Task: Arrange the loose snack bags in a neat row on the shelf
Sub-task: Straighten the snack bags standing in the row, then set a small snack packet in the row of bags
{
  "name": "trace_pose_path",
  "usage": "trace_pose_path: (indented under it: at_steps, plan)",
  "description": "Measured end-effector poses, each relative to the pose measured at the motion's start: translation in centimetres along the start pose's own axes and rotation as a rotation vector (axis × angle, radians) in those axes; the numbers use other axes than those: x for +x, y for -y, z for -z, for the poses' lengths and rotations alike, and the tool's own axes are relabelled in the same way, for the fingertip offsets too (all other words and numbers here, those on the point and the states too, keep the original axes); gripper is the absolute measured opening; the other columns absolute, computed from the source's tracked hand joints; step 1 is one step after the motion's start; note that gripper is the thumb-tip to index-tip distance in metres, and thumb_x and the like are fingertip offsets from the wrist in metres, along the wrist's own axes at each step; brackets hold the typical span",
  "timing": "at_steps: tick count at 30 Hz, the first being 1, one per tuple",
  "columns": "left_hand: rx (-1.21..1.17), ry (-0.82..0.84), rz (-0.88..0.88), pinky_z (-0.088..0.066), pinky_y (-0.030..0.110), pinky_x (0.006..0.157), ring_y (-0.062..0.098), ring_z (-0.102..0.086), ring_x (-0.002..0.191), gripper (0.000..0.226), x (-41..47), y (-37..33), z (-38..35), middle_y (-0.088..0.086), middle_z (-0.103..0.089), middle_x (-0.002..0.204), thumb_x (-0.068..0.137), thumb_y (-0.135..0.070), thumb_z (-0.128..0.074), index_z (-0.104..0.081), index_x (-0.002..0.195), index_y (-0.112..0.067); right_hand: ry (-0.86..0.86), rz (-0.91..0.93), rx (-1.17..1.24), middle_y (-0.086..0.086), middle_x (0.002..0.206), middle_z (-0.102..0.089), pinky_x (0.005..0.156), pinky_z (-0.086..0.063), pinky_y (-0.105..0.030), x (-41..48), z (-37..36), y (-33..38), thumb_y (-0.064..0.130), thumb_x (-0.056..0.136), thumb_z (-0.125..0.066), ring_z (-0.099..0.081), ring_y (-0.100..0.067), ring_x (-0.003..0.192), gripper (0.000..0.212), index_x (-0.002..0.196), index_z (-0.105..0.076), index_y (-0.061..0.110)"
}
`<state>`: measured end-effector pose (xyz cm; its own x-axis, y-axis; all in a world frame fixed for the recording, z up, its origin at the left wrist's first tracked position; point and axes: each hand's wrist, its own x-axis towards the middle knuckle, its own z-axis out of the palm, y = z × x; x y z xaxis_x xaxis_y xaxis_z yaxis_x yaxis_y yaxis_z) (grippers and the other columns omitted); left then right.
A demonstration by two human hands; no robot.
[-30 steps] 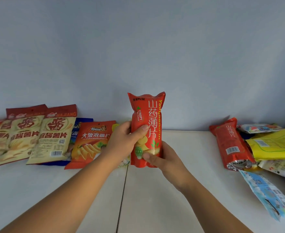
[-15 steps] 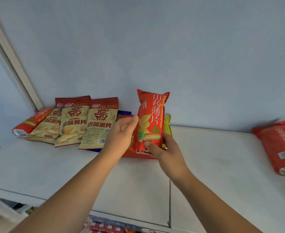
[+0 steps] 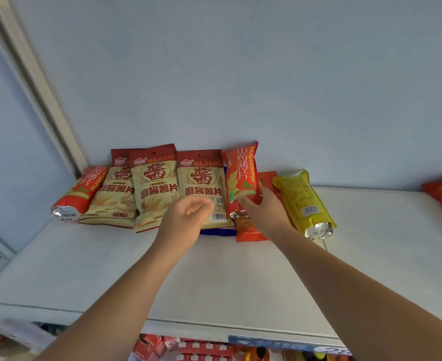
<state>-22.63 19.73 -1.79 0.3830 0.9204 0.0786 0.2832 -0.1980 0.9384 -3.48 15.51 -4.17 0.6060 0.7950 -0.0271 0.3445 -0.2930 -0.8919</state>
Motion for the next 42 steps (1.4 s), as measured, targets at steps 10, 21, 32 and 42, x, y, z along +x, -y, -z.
trace_pose_path:
  at_steps: [10, 21, 32, 42]
  plan:
    - [-0.011, 0.158, -0.159, -0.048, 0.014, 0.083, -0.005, -0.066, 0.100, 0.012, -0.2, -1.8, -3.1, -0.017, -0.074, 0.104, 0.093, -0.032, -0.068, -0.073, 0.103, -0.028, -0.149, 0.098, -0.096, 0.003, 0.130, -0.066, 0.096, -0.050, -0.033, -4.5, 4.4, 0.2, 0.048, 0.098, -0.063, -0.062, -0.016, 0.122, 0.055, 0.143, -0.054, 0.016]
    - [-0.071, 0.463, -0.347, -0.056, 0.026, 0.091, 0.003, -0.071, 0.093, 0.009, -2.0, -10.1, -20.3, -0.008, -0.076, 0.098, 0.089, -0.017, -0.074, -0.073, 0.098, -0.020, -0.548, 0.022, -0.208, 0.005, 0.126, -0.069, 0.098, -0.052, -0.034, -9.5, 22.1, -7.9, 0.040, 0.094, -0.070, -0.065, -0.014, 0.115, 0.042, 0.129, -0.064, 0.019]
    - [0.050, 0.676, -0.437, -0.052, 0.021, 0.086, 0.002, -0.069, 0.095, 0.011, -7.6, -15.9, -39.9, -0.012, -0.074, 0.099, 0.088, -0.019, -0.073, -0.071, 0.097, -0.026, -0.660, -0.167, -0.518, 0.001, 0.138, -0.060, 0.106, -0.045, -0.039, -14.9, 39.1, -19.1, 0.044, 0.089, -0.071, -0.053, -0.024, 0.129, 0.058, 0.141, -0.055, 0.023]
    - [0.200, 0.795, -0.432, -0.045, 0.007, 0.077, -0.009, -0.063, 0.096, 0.017, -8.5, -15.3, -45.1, -0.017, -0.070, 0.105, 0.089, -0.025, -0.073, -0.066, 0.102, -0.033, -0.539, -0.305, -0.619, 0.002, 0.140, -0.057, 0.104, -0.046, -0.041, -13.0, 42.5, -25.9, 0.034, 0.091, -0.066, -0.050, -0.025, 0.128, 0.055, 0.143, -0.049, 0.025]
